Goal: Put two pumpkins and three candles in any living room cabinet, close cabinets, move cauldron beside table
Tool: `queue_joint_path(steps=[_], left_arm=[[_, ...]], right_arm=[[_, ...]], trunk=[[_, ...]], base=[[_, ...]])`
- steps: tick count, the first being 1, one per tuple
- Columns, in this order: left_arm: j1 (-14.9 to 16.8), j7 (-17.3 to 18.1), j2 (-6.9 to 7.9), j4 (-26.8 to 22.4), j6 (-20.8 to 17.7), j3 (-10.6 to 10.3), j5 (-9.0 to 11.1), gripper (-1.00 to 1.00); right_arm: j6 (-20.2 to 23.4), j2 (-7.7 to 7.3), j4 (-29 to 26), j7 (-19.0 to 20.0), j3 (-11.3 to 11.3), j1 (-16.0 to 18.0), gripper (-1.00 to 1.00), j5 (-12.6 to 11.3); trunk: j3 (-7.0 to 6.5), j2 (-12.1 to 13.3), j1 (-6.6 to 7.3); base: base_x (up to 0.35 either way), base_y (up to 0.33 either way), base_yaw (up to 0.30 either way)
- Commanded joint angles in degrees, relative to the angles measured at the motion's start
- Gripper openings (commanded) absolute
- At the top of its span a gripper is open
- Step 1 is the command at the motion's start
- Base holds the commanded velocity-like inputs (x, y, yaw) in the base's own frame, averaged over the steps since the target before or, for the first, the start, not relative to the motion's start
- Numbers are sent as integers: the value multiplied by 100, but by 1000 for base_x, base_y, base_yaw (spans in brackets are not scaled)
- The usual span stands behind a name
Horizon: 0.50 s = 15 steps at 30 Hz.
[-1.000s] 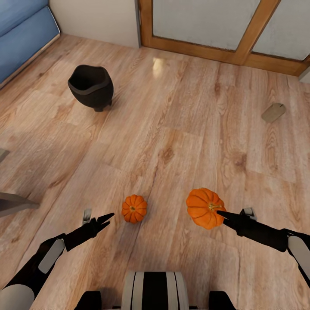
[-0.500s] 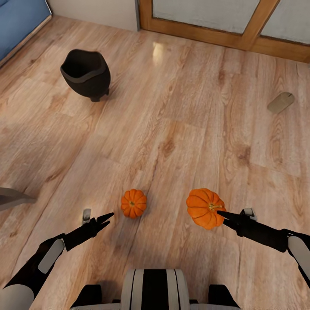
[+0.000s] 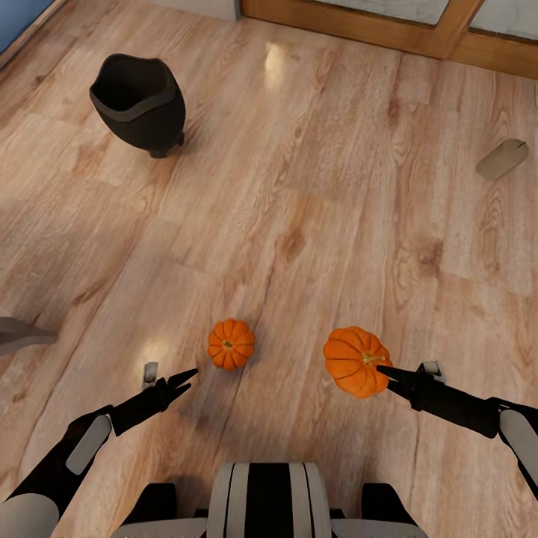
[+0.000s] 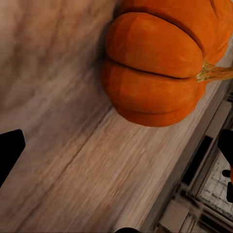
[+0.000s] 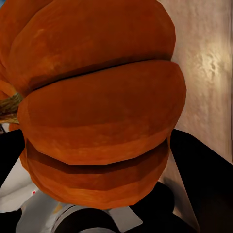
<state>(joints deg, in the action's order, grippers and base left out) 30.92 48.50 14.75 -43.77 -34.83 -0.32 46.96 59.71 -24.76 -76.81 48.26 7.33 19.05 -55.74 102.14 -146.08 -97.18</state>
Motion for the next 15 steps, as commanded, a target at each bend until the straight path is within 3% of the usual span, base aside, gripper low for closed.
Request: queue_joint_path(steps=[1, 11, 15], left_arm=[[2, 1, 2, 1, -41, -3, 38, 100], [2, 1, 9, 1, -41, 3, 37, 100], [2, 1, 11, 1, -41, 5, 33, 100]], right_arm=[[29, -1, 0, 26, 4, 3, -100, 1], [29, -3, 1, 26, 3, 3, -100, 1], [29, -3, -6, 26, 0, 3, -100, 1]], trunk=[[25, -2, -1], [25, -2, -1], [25, -2, -1]], base=[[0, 0, 0], [2, -1, 0], [129, -93, 0]])
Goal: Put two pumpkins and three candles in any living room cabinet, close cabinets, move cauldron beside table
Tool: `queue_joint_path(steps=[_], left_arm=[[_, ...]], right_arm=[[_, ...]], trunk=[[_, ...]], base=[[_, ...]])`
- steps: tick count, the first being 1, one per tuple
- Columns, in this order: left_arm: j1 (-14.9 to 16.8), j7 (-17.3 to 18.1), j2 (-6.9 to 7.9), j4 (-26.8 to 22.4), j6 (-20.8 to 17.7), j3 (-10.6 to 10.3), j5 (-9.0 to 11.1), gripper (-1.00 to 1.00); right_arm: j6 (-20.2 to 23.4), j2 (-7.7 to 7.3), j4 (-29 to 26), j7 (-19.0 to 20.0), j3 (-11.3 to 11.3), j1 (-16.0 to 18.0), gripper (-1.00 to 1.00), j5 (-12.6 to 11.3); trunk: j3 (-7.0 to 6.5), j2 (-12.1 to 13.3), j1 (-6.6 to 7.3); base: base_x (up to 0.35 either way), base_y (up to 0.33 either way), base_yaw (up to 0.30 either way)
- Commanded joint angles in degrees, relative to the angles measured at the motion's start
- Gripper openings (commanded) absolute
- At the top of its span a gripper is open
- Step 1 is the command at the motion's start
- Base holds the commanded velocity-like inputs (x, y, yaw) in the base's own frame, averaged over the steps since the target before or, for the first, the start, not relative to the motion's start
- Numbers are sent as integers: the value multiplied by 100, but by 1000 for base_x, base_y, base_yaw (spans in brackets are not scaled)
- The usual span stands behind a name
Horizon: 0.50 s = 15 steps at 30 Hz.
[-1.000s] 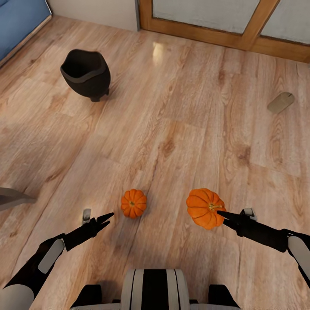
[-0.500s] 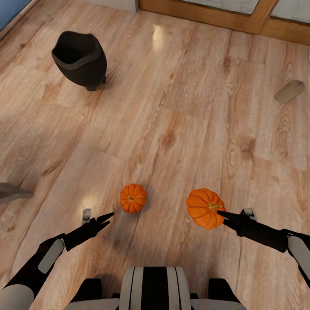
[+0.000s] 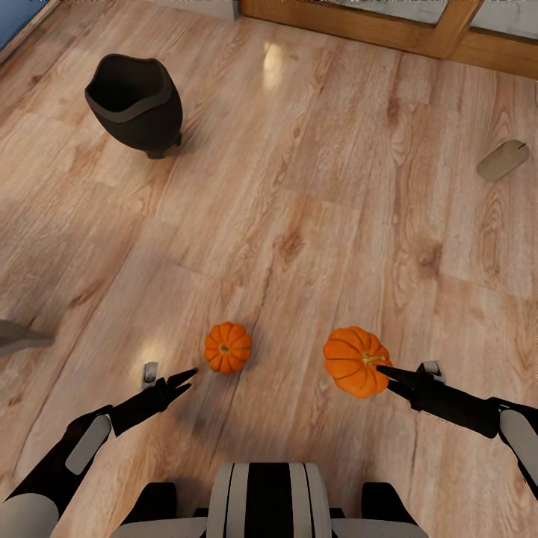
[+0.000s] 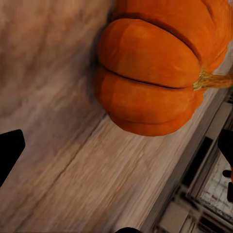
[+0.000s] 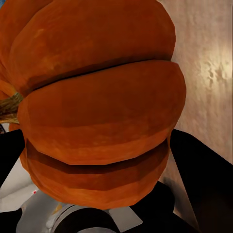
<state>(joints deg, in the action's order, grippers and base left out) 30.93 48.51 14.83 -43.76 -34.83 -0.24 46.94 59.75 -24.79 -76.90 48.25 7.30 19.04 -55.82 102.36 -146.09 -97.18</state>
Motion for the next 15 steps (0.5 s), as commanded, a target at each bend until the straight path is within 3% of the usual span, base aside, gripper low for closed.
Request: queue_joint_path(steps=[1, 7, 15], left_arm=[[0, 0, 3, -1, -41, -2, 35, 100], [0, 0, 3, -1, -41, 0, 42, 100], [0, 0, 3, -1, -41, -2, 37, 100]], right_arm=[[25, 1, -2, 26, 2, 4, -100, 9], [25, 1, -1, 26, 0, 4, -100, 9], [25, 1, -1, 26, 7, 4, -100, 9]], trunk=[[3, -1, -1], [3, -1, -1], [3, -1, -1]], base=[[192, -155, 0], [60, -58, 0], [2, -154, 0]])
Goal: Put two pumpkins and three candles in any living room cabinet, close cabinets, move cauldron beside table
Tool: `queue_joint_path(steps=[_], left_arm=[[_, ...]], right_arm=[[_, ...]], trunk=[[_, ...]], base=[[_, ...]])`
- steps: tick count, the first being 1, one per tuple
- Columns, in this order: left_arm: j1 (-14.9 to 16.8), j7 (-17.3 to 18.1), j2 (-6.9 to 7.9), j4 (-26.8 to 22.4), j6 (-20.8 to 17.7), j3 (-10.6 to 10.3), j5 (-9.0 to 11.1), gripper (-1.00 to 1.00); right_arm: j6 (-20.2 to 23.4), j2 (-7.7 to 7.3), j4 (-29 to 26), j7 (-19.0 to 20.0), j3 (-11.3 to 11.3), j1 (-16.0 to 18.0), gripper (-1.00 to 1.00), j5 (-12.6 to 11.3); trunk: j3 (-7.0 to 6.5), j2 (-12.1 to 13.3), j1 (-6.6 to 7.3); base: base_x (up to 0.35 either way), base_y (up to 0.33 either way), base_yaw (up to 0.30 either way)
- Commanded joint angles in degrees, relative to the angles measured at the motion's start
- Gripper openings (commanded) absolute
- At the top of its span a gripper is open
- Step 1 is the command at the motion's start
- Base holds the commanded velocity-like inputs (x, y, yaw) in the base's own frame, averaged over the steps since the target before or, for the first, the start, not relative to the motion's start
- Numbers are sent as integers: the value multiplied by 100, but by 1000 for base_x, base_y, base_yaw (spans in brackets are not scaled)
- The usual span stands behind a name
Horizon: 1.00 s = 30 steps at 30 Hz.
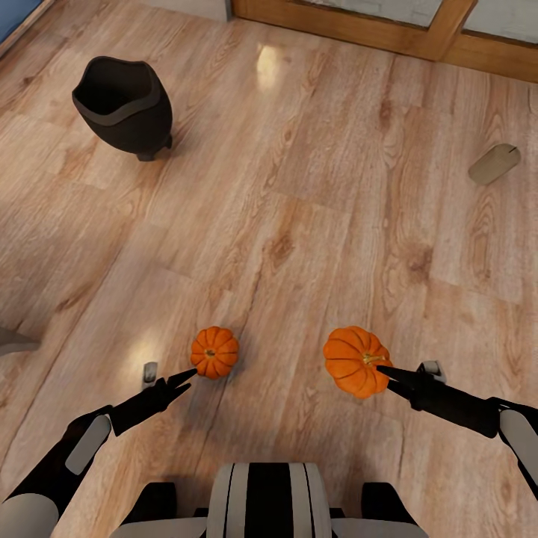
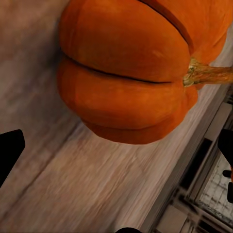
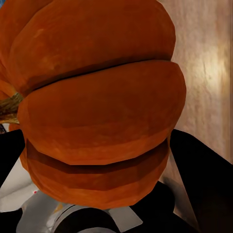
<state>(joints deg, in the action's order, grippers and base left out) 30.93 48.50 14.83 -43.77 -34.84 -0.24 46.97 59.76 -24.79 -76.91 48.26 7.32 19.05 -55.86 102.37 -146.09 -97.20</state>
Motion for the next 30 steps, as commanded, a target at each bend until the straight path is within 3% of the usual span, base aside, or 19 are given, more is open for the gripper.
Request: queue_joint_path(steps=[1, 9, 30], left_arm=[[1, 1, 2, 0, -41, -3, 34, 100], [1, 1, 2, 0, -41, -3, 32, 100], [1, -7, 2, 70, 21, 8, 40, 100]], right_arm=[[24, 0, 1, 25, 5, 3, -100, 14], [24, 0, 9, 25, 1, 3, -100, 14], [24, 0, 9, 25, 6, 3, -100, 14]], trunk=[[2, -1, 1], [2, -1, 1], [2, -1, 1]], base=[[0, -21, 0], [123, -5, 0], [4, -37, 0]])
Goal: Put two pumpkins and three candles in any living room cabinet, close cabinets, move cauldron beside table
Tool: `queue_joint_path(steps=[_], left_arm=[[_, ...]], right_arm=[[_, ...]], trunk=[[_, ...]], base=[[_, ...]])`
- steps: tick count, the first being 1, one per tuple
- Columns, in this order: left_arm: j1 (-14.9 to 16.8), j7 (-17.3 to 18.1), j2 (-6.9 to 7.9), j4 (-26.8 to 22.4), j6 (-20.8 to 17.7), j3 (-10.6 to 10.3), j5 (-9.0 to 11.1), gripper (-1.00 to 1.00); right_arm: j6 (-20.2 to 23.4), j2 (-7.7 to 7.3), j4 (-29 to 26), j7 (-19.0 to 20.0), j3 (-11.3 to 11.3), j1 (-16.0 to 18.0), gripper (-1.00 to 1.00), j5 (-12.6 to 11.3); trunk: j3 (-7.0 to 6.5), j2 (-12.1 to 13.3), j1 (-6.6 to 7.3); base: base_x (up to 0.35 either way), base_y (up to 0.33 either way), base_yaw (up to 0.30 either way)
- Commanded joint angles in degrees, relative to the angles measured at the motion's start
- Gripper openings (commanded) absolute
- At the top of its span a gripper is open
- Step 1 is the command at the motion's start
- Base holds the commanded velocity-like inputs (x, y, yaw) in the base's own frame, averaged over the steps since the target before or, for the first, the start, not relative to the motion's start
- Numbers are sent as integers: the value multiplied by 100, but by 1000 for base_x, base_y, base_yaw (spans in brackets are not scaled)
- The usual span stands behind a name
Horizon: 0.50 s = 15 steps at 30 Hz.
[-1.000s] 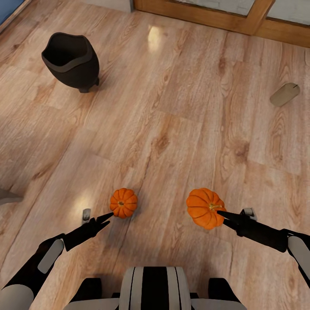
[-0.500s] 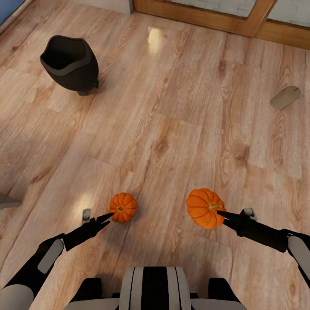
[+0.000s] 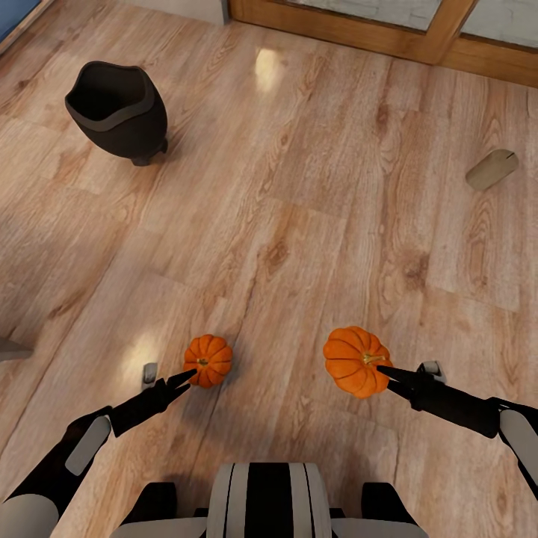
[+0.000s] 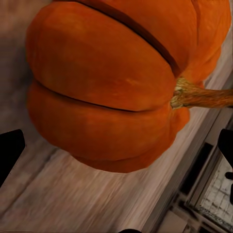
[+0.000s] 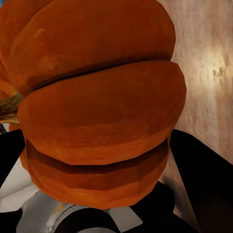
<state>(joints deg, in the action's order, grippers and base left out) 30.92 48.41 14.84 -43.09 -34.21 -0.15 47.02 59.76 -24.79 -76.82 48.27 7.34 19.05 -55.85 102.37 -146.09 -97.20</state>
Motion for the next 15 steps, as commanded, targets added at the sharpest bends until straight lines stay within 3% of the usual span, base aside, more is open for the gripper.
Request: queue_joint_path(steps=[1, 15], left_arm=[[1, 2, 1, 17, -29, 1, 35, 100], [1, 2, 1, 48, 2, 6, 35, 100]], right_arm=[[24, 0, 0, 25, 5, 2, -100, 12], [24, 0, 0, 25, 5, 2, -100, 12]], trunk=[[2, -1, 1], [2, -1, 1]], base=[[0, 0, 0], [54, -26, 0]])
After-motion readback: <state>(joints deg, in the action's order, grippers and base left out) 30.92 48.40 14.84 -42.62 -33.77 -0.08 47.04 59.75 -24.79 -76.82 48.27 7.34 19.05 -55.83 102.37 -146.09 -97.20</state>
